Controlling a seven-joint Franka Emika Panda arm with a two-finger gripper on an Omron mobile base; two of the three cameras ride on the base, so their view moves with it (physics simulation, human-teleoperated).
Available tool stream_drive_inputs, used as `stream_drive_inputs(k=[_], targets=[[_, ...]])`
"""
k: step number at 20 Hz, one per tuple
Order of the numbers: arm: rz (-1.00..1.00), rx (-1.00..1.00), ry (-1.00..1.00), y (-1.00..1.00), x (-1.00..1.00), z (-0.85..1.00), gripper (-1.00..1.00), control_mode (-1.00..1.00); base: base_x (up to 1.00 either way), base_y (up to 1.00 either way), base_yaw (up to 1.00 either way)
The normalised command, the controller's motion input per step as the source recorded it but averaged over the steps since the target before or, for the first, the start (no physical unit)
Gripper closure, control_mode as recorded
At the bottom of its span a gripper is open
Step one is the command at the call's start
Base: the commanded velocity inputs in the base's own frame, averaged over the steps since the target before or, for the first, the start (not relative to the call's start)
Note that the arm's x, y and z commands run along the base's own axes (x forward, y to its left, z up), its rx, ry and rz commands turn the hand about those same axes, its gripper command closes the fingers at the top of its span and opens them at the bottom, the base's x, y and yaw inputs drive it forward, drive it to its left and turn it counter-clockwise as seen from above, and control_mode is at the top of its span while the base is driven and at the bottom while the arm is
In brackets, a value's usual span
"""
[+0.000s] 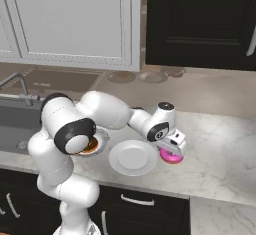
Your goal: Place the pastries on the plates.
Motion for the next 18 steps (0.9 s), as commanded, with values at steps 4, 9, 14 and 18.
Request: stream_drive_inputs(k=[4, 9, 14, 18], targets=[[0.0, 0.0, 0.0, 0.42, -0.31, 0.37, 1.0, -1.0, 0.0, 0.0, 0.0], [0.0, 0.04, 0.02, 0.81, -0.37, 0.04, 1.0, -1.0, 0.0, 0.0, 0.0], [0.0, 0.02, 0.02, 0.75, -0.26, 0.0, 1.0, -1.0, 0.0, 0.0, 0.0], [0.0, 0.0, 0.0, 0.67, -0.21, -0.04, 1.0, -1.0, 0.0, 0.0, 0.0]])
